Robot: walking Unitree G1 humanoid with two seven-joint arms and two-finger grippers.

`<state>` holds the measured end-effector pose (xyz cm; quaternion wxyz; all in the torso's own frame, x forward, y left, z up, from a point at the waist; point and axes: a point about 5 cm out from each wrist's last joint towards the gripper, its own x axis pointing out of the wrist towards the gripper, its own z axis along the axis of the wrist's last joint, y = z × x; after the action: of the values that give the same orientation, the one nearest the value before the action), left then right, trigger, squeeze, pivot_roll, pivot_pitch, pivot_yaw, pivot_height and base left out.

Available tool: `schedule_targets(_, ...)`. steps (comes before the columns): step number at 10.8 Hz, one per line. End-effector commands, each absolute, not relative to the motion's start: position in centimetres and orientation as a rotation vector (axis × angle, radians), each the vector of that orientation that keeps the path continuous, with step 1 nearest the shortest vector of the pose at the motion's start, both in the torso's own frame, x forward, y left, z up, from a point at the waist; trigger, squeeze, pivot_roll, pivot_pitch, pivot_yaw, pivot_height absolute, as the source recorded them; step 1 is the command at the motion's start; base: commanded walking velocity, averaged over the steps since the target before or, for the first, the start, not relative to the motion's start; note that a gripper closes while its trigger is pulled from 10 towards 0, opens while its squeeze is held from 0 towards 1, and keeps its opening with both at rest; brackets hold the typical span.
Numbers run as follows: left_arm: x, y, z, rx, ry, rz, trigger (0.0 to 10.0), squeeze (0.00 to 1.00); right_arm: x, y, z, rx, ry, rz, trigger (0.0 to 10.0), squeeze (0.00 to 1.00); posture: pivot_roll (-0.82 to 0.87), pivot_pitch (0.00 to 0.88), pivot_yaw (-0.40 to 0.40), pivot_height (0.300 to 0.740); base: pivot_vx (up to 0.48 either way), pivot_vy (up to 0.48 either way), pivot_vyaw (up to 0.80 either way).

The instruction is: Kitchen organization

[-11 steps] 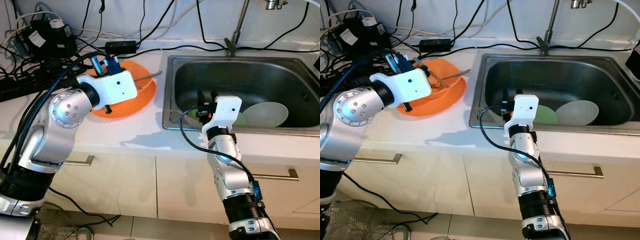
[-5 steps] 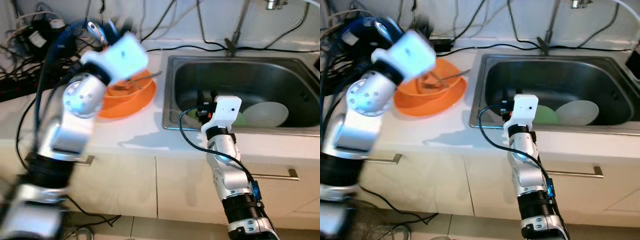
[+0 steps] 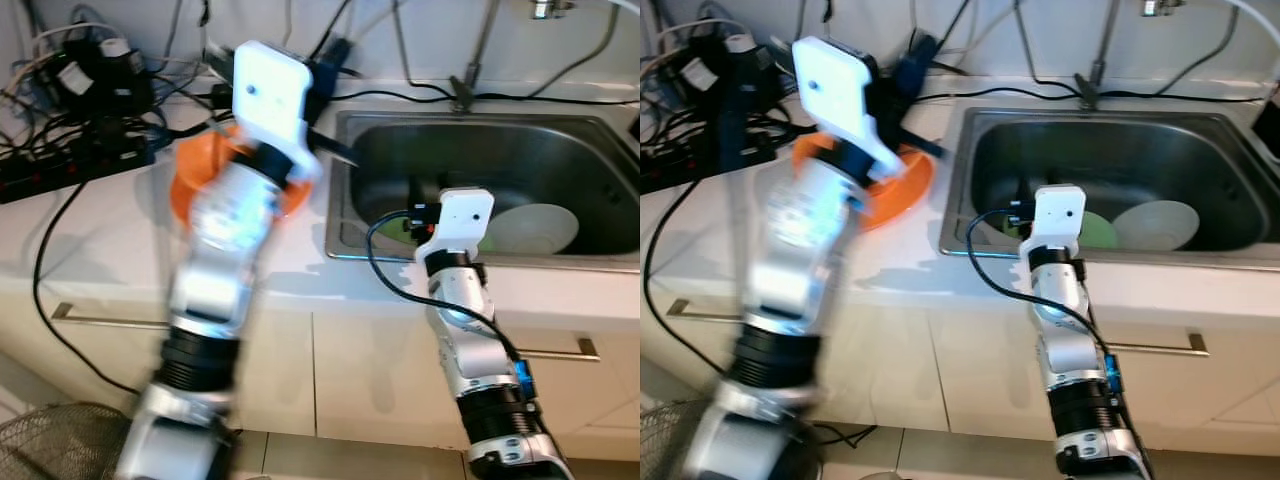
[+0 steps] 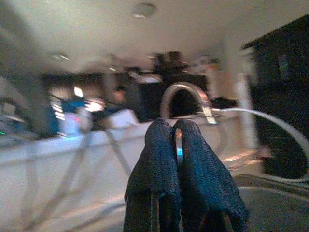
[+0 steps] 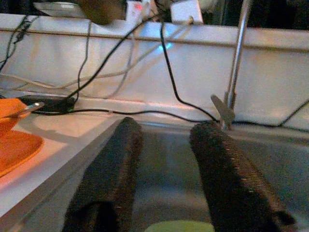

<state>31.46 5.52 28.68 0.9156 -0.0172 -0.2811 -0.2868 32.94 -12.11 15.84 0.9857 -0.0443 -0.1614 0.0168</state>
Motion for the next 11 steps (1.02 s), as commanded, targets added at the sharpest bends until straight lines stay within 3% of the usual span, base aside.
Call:
schedule_targets(1, 31.6, 5.2, 27.5, -0.071, -0.522, -0.632, 10.0, 0.00, 32.9, -12.0, 16.8, -0.127, -0.371, 0.046, 10.0, 1.00, 0.04, 0.000, 0.059, 0.740, 0.000, 0.000, 0.00)
schedule_targets(5, 31.0, 3.9, 25.5, -0.102, -0.454, -0.730, 10.0, 0.00, 32.7, -12.8, 17.8, -0.251, -0.422, 0.054, 10.0, 0.99, 0.02, 0.000, 0.061, 0.740, 0.000, 0.000, 0.00)
schedule_targets(6, 30.9, 3.9, 25.3, -0.098, -0.434, -0.745, 10.0, 0.00, 32.7, -12.6, 18.0, -0.255, -0.427, 0.063, 10.0, 0.00, 0.02, 0.000, 0.066, 0.740, 0.000, 0.000, 0.00)
schedule_targets(11, 30.7, 3.2, 25.1, -0.097, -0.409, -0.804, 10.0, 0.00, 32.1, -11.0, 18.4, -0.231, -0.448, 0.120, 10.0, 0.00, 0.01, 0.000, 0.080, 0.740, 0.000, 0.000, 0.00)
